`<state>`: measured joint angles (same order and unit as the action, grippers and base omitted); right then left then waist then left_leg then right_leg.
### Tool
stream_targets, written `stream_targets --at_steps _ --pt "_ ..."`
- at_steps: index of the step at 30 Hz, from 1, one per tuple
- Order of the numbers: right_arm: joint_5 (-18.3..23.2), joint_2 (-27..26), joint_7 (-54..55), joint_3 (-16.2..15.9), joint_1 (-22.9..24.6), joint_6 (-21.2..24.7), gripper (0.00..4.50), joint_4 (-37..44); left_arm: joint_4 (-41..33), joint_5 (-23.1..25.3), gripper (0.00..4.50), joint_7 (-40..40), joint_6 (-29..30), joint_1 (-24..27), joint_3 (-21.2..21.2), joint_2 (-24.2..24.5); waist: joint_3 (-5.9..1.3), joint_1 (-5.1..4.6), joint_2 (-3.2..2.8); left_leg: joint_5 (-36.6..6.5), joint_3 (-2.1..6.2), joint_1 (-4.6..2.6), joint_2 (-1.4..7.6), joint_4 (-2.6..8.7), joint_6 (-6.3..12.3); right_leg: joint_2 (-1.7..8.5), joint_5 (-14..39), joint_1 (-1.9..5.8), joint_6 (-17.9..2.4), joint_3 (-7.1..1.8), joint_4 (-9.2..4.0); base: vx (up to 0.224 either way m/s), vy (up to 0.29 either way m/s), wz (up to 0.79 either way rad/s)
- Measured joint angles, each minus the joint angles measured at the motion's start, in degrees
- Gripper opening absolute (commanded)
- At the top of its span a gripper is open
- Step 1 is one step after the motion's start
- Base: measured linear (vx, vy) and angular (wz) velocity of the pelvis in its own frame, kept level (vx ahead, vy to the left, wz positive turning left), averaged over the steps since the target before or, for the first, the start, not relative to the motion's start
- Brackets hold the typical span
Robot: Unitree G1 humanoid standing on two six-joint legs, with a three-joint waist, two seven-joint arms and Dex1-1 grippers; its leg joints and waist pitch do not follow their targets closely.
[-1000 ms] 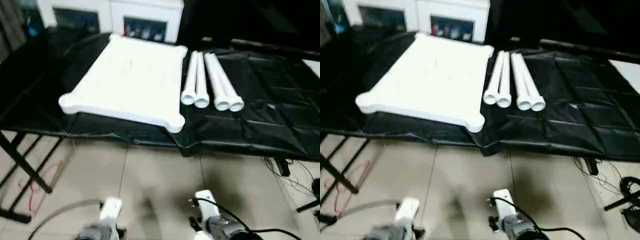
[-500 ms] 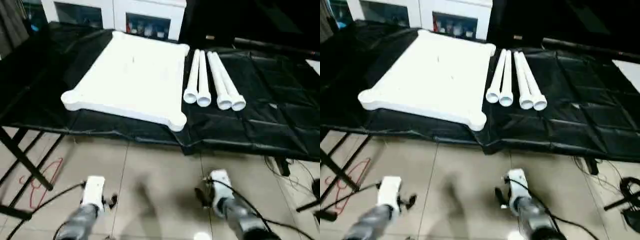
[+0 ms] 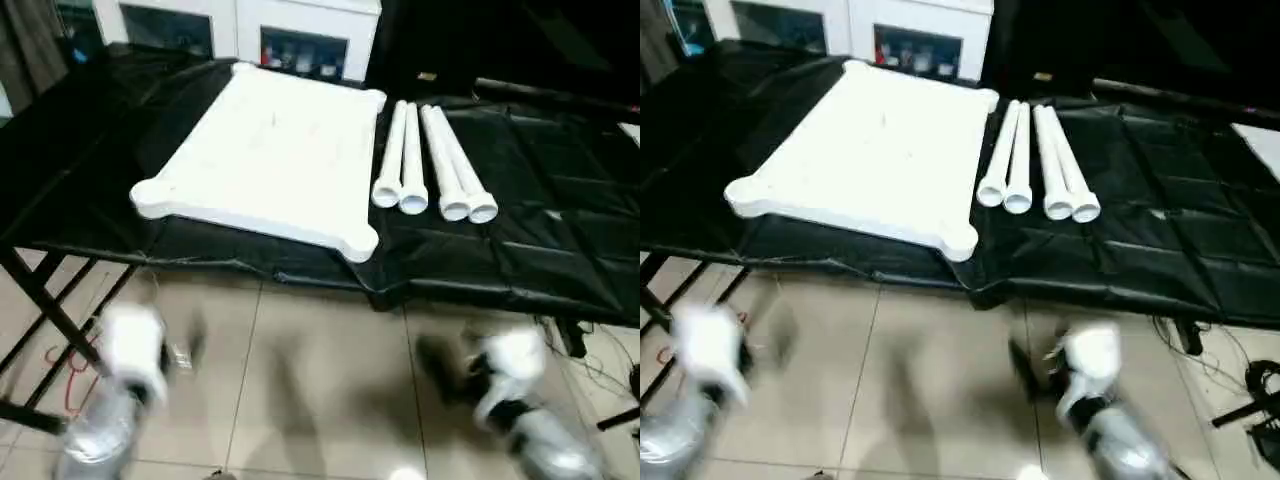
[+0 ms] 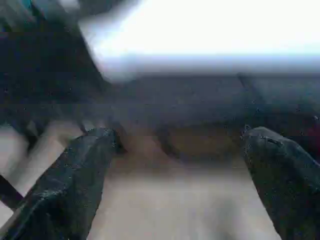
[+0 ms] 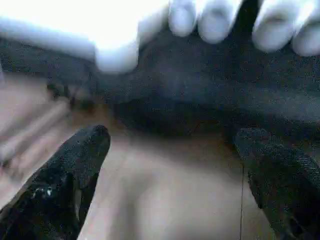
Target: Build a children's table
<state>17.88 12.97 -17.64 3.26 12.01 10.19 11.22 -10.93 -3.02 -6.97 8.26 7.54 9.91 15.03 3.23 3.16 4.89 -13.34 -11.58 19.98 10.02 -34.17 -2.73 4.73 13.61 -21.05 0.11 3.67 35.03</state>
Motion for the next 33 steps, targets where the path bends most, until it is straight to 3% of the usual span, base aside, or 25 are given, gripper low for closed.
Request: stream_targets --at_steps 3,5,8,10,13,18,21,24,26,28,29,30,31,32,33 --pt "0.8 -0.3 3.7 2.1 -4.1 3.5 4.48 3.6 -3.8 1.6 4.5 3.2 0.7 -3.2 0.7 0.0 -0.07 -0.21 -0.08 0.1 0.14 0.0 0.0 0.0 -0.15 -0.18 0.0 0.08 0.1 -0.09 0.02 0.0 0.0 0.0" --pt "1.8 -1.9 6.5 3.6 -8.9 5.1 4.48 2.8 -3.9 1.5 4.5 4.0 3.6 -6.4 0.8 0.0 -0.13 -0.39 0.1 0.3 0.28 0.07 0.03 -0.01 -0.37 -0.31 -0.2 -0.25 0.1 -0.12 0.11 0.0 0.0 0.0" --pt "1.6 -2.6 8.2 3.2 -17.3 7.0 4.48 0.3 -4.3 0.2 4.5 3.0 7.2 -12.9 -0.9 0.2 -0.3 -0.28 0.53 0.6 0.34 0.35 0.07 0.07 -0.51 -0.44 -0.2 -0.73 0.0 -0.17 0.37 0.0 0.0 0.0" --pt "1.5 -3.1 8.5 2.8 -18.6 7.6 4.48 -0.9 -5.2 0.5 4.5 2.8 8.0 -13.7 -1.7 0.0 -0.34 -0.12 0.59 0.5 0.31 0.15 0.08 0.28 -0.49 -0.47 0.0 -0.57 -0.1 -0.14 0.27 0.0 0.0 0.0" --pt "0.4 -3.5 9.0 1.7 -19.5 9.0 4.48 -3.9 -5.0 0.3 4.5 2.3 9.3 -14.4 -2.1 -0.8 -0.06 -0.27 0.15 0.3 0.21 -0.49 0.07 0.65 -0.44 -0.48 0.2 0.12 -0.2 -0.02 -0.17 0.0 0.0 0.0" --pt "-0.2 -4.4 11.7 1.6 -23.4 10.5 4.48 -4.9 -2.4 -0.1 4.5 1.4 9.2 -17.9 -4.4 -2.0 0.16 -0.21 -0.43 -0.2 0.13 -2.12 0.07 1.54 -0.46 -0.64 0.6 2.11 -0.2 0.16 -1.47 0.038 0.002 0.01" --pt "-1.4 -5.8 13.0 1.1 -22.8 10.5 4.48 -4.6 0.0 -0.5 4.5 0.9 9.1 -18.8 -4.3 -1.2 0.11 -0.45 -0.84 -0.8 0.14 -2.88 0.06 1.73 -0.19 -0.76 1.2 3.1 -0.3 0.15 -1.96 0.079 0.013 0.0" --pt "-2.6 -6.9 13.8 -0.1 -21.3 10.7 4.48 -4.7 0.6 -0.7 4.5 1.0 9.5 -18.5 -3.3 -1.1 0.0 -0.73 -1.06 -1.8 0.29 -2.97 0.05 1.44 -0.12 -0.96 2.1 3.79 -0.1 0.01 -1.99 0.084 0.015 0.02" --pt "-2.9 -7.2 13.9 -1.3 -21.6 10.8 4.48 -4.7 1.0 -0.8 4.5 1.1 10.0 -18.6 -2.5 -1.1 -0.15 -1.03 -1.2 -2.4 0.82 -3.2 0.06 1.12 -0.13 -1.31 2.8 4.07 -0.3 -0.21 -1.92 0.122 0.009 0.09" --pt "-2.9 -7.1 13.6 -1.7 -22.2 11.2 4.48 -4.7 1.2 -0.6 4.5 1.6 10.6 -19.3 -2.4 -1.4 -0.28 -1.25 -1.31 -3.2 2.45 -1.71 -0.56 -0.18 1.22 -1.4 3.3 4.69 0.8 0.24 -1.98 0.125 -0.005 0.19" --pt "-2.9 -6.6 13.3 -1.7 -22.2 11.6 4.48 -4.7 1.2 -0.7 4.5 1.6 10.9 -19.9 -2.8 -2.0 -0.28 -1.37 -1.68 -4.2 4.12 -0.55 -0.91 -1.65 4.26 -1.56 3.5 5.45 1.3 0.79 -2.51 0.149 0.004 0.56" --pt "-3.2 -5.9 12.9 -1.9 -22.4 11.9 4.48 -4.7 1.2 -0.8 4.5 1.6 11.1 -20.3 -3.4 -2.3 -0.33 -1.24 -2.06 -4.8 6.18 -0.04 -1.33 -2.5 5.93 -1.53 4.1 6.47 1.5 2.28 -2.89 0.18 -0.023 0.79" --pt "-3.7 -5.9 12.6 -2.3 -22.9 11.9 4.48 -4.7 1.2 -0.8 4.5 1.6 11.1 -20.4 -3.2 -2.2 -0.27 -1.6 -1.99 -5.0 7.52 -0.59 -1.72 -2.38 6.12 -1.43 4.7 6.14 1.7 2.88 -1.97 0.268 -0.096 0.97" --pt "-4.0 -6.7 12.0 -3.9 -24.0 11.8 4.48 -4.7 1.9 -0.7 4.5 1.8 11.1 -20.3 -2.4 -1.7 -0.24 -1.65 -2.04 -5.3 10.34 -1.26 -3.34 -2.2 6.54 -0.94 5.7 4.5 1.7 2.77 2.79 0.213 -0.106 0.56" --pt "-4.0 -8.1 11.8 -4.8 -24.4 11.8 4.48 -4.7 2.6 -0.6 4.5 2.2 11.1 -20.3 -1.7 -1.4 -0.27 -1.81 -1.92 -5.6 12.66 -2.19 -4.46 -1.92 6.88 -1.1 6.4 2.45 1.9 1.84 7.19 0.119 -0.152 0.22"
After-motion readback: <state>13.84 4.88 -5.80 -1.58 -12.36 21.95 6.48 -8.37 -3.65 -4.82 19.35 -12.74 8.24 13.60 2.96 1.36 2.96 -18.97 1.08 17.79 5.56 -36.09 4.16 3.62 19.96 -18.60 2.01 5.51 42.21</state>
